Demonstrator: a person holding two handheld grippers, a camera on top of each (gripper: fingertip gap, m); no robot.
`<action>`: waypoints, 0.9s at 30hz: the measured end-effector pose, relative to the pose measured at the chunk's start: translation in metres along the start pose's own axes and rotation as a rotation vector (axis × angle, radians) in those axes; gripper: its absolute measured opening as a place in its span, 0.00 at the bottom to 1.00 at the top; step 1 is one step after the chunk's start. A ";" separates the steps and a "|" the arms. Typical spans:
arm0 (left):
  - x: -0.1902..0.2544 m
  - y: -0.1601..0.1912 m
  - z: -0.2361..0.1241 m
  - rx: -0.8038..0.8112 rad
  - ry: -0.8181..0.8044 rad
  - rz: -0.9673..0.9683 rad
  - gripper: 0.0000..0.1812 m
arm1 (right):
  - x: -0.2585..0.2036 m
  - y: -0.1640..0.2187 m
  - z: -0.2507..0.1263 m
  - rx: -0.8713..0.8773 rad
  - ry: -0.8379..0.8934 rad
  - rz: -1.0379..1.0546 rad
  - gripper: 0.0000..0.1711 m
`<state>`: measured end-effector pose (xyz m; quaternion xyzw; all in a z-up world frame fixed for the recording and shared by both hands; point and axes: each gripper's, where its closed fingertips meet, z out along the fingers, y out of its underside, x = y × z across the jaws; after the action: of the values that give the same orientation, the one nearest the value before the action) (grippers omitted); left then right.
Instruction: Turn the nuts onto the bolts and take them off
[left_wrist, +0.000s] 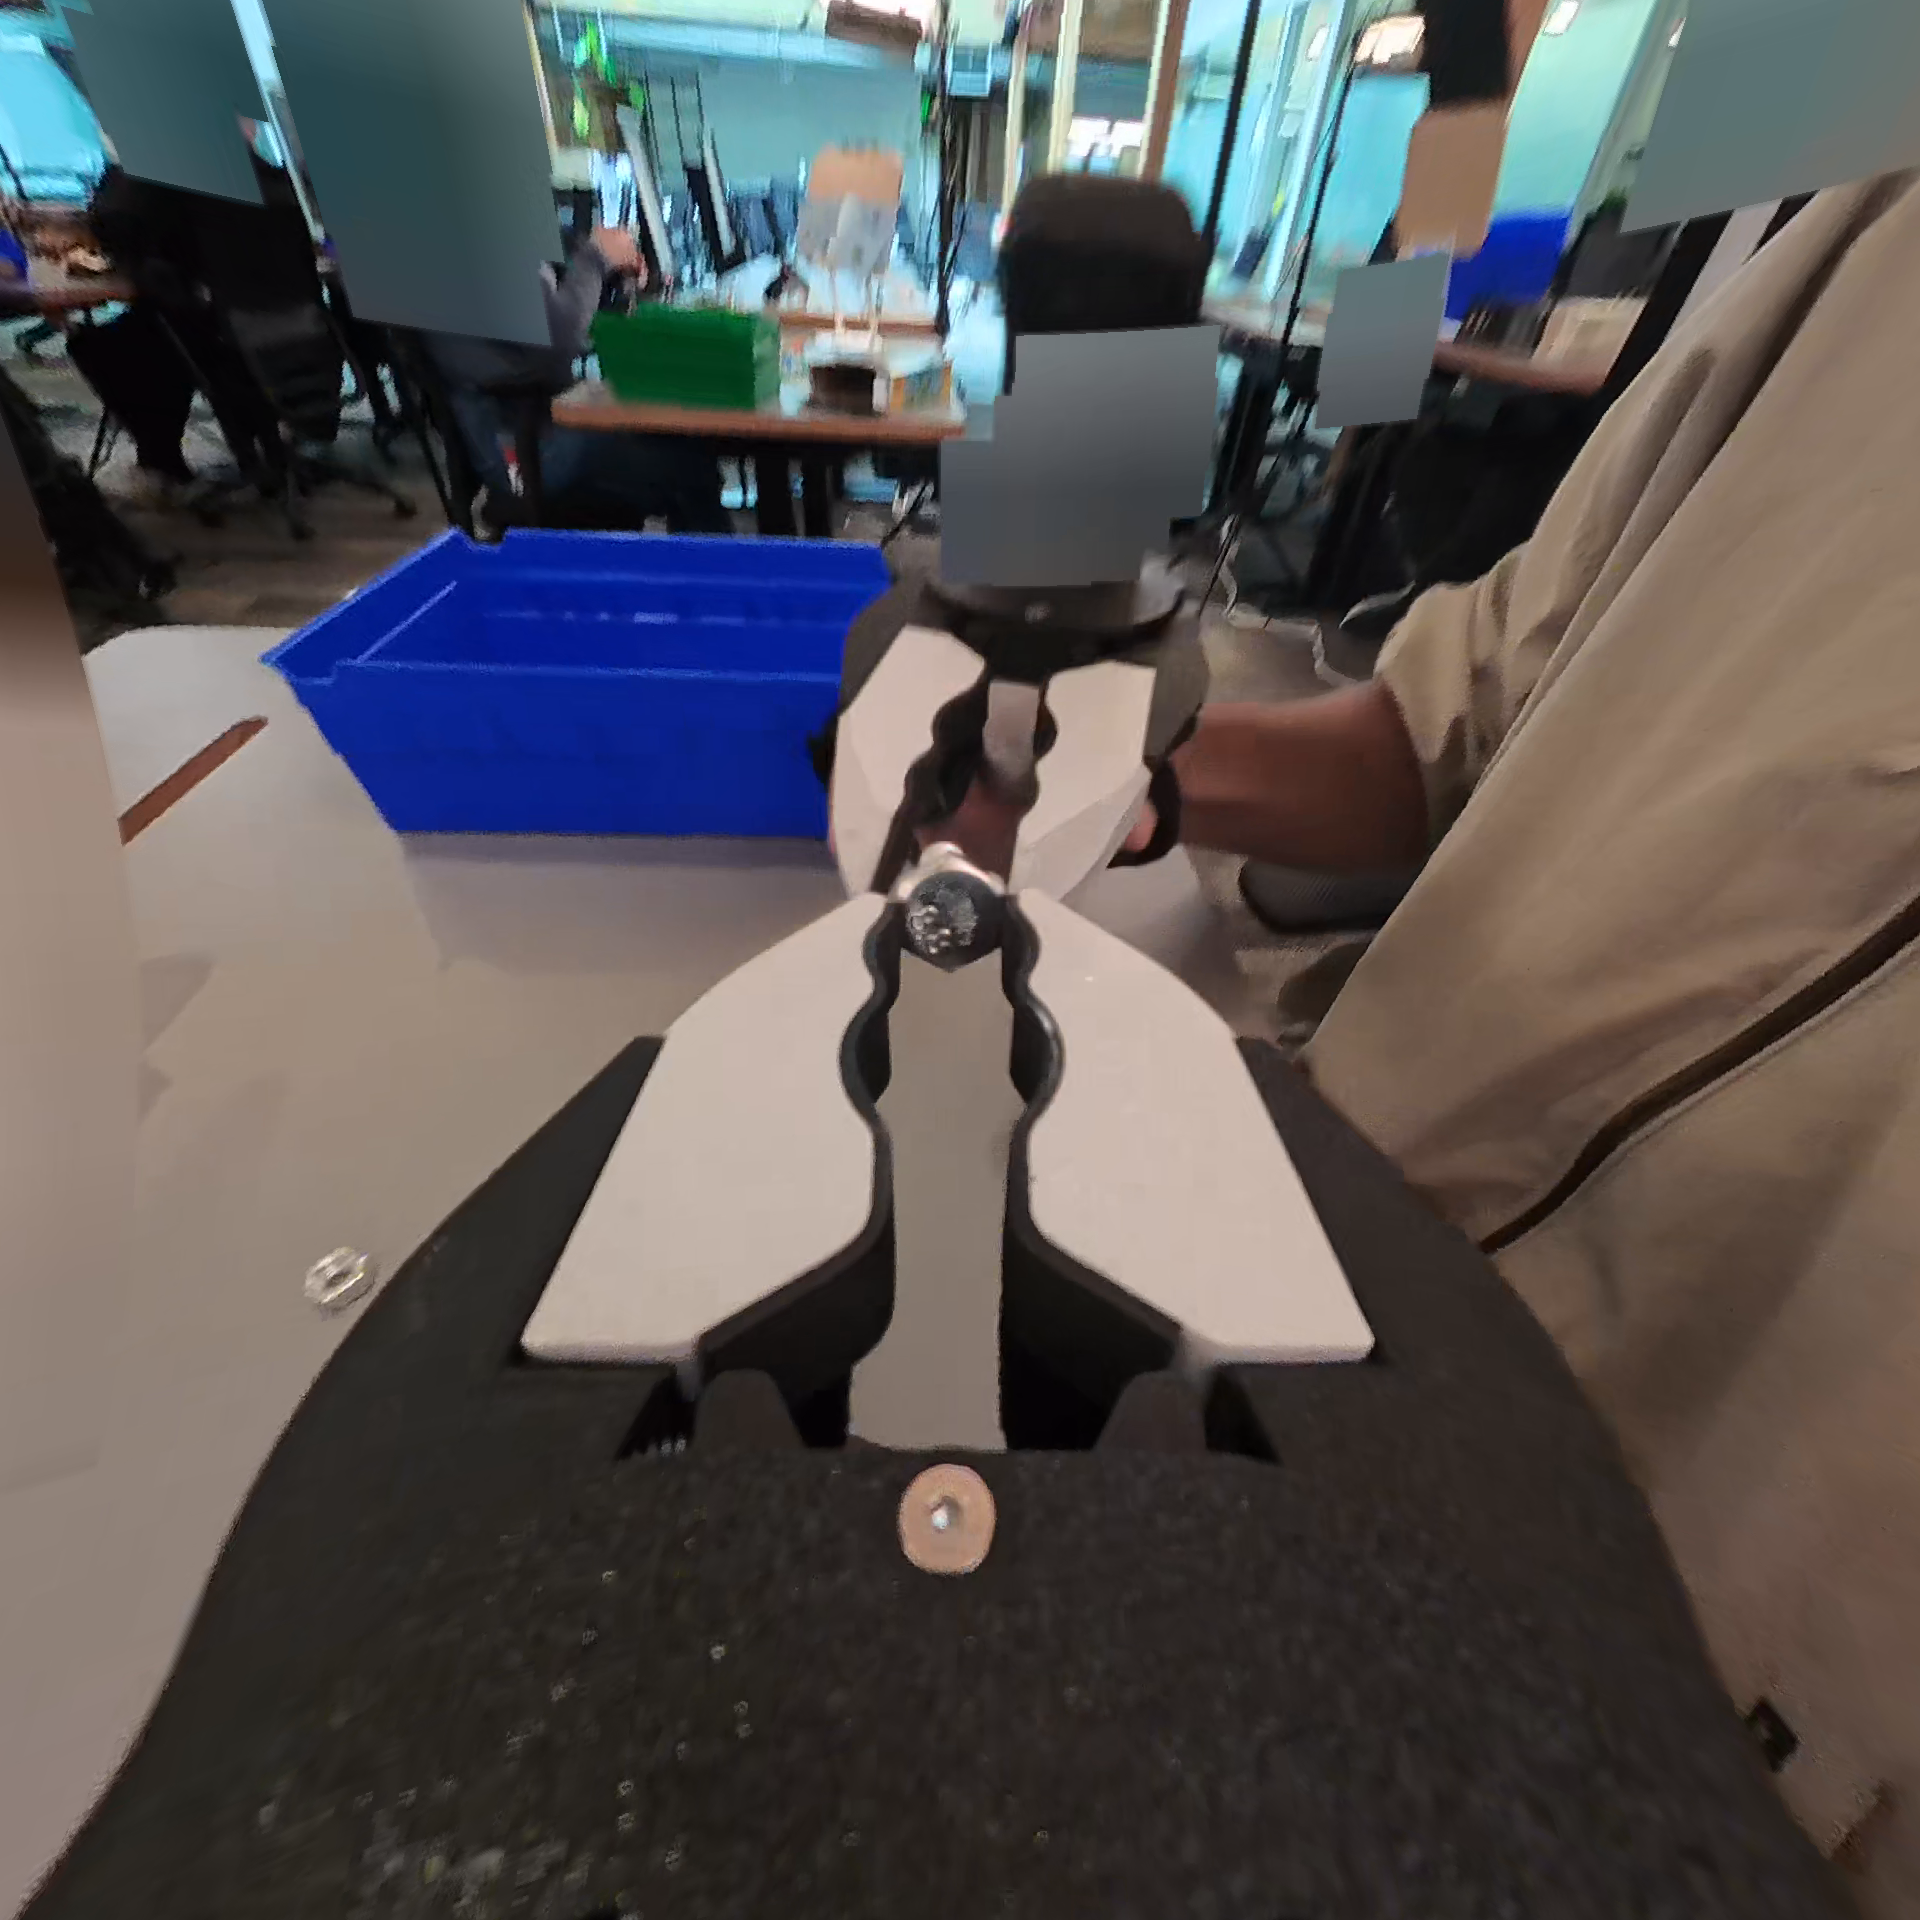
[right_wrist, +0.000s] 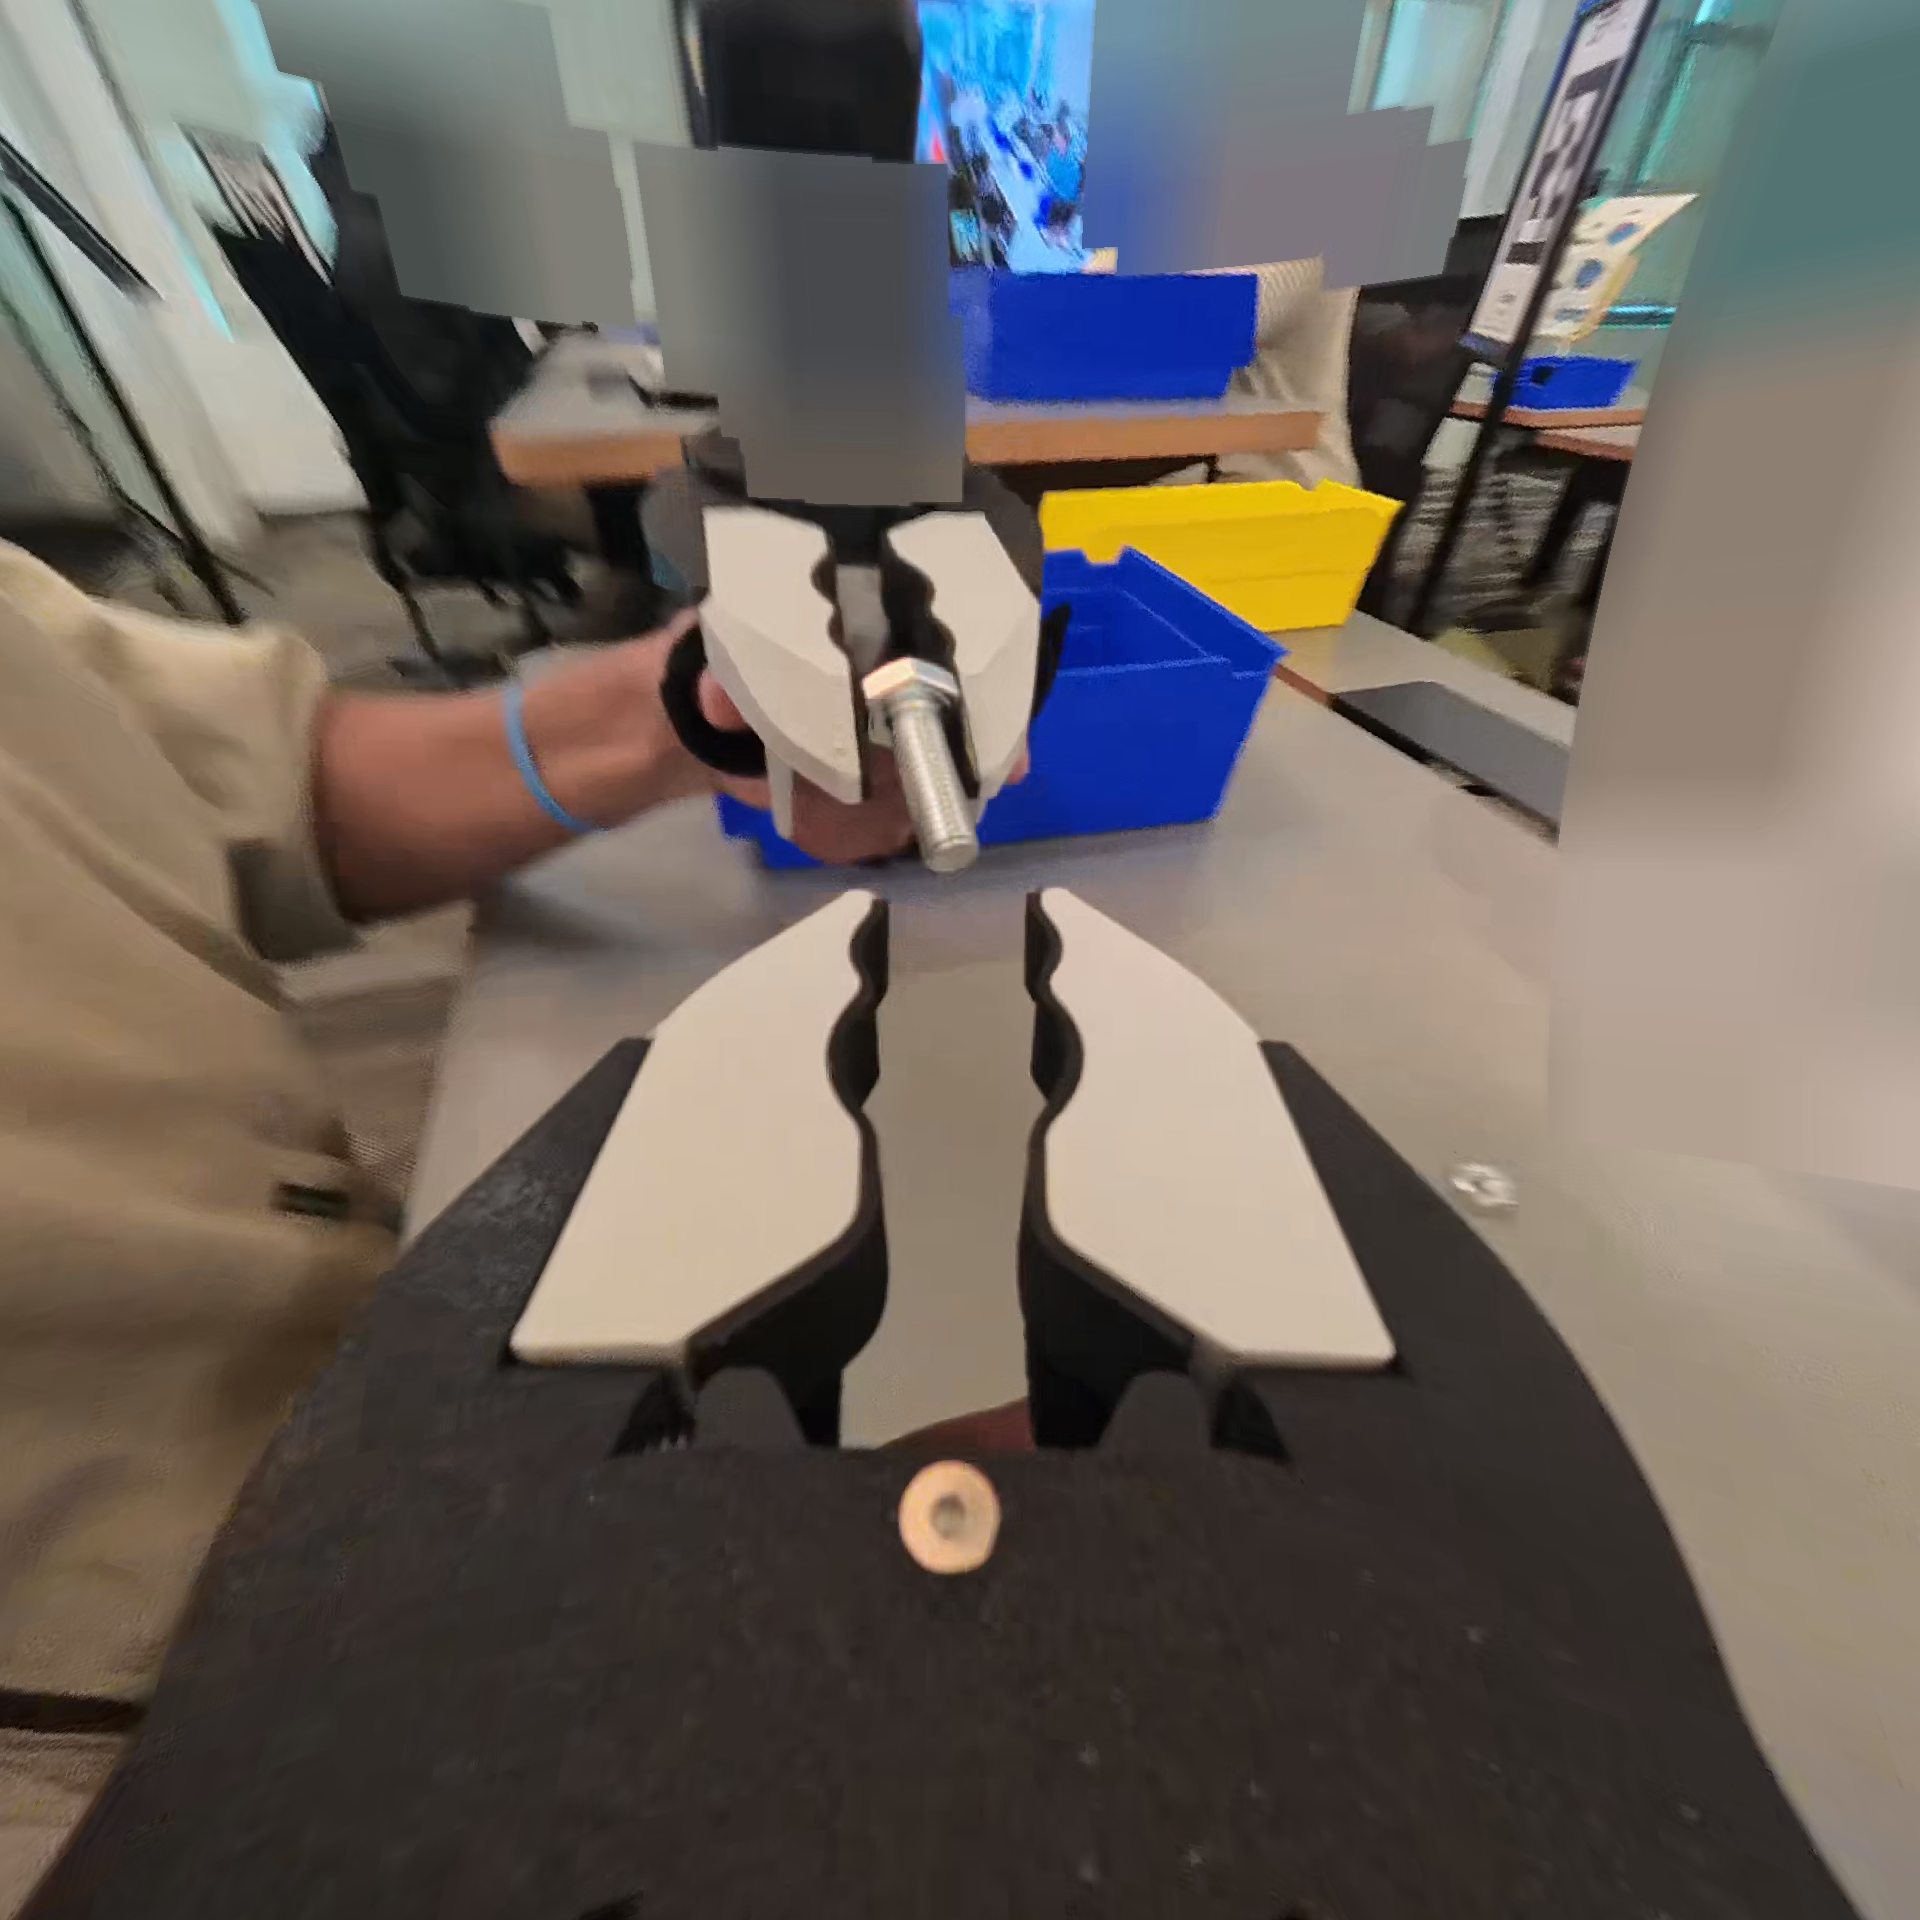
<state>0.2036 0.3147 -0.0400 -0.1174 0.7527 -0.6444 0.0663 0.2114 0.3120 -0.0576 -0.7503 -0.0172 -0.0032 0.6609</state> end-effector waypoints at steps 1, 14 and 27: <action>0.001 -0.001 0.000 0.031 0.020 -0.015 0.10 | -0.003 -0.002 -0.001 0.037 -0.037 0.059 0.14; -0.001 0.029 0.012 0.032 0.072 -0.068 0.10 | -0.001 0.004 -0.006 0.019 -0.135 0.116 0.05; -0.003 0.063 0.020 -0.129 0.028 -0.010 0.11 | -0.001 0.022 -0.005 -0.310 -0.191 -0.172 0.05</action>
<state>0.2054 0.3049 -0.1053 -0.1163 0.7928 -0.5966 0.0448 0.2110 0.3043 -0.0786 -0.8357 -0.1433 0.0089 0.5301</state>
